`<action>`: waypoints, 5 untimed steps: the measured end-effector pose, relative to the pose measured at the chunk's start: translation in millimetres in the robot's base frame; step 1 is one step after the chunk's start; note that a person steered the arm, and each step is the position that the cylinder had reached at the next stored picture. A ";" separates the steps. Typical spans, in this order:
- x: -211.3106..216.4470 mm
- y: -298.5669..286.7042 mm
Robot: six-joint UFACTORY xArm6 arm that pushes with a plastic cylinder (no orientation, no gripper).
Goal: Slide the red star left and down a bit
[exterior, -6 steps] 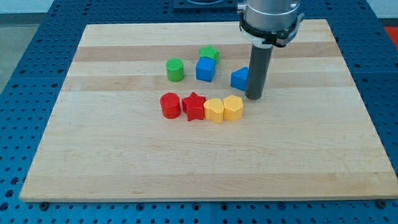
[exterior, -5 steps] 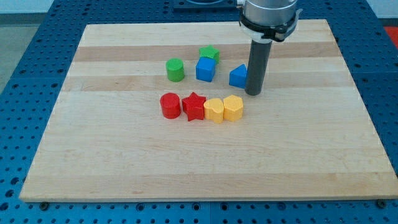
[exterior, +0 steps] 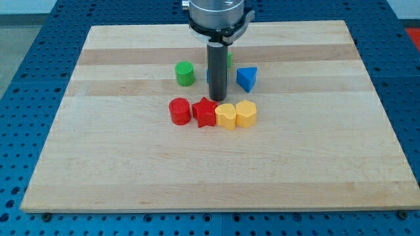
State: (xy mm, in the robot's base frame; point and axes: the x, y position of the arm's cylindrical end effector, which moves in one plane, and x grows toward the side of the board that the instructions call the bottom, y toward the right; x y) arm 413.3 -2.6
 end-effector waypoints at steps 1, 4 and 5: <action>6.1 0.0; 18.0 -1.3; 15.2 -2.9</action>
State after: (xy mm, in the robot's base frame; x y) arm 428.4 -5.5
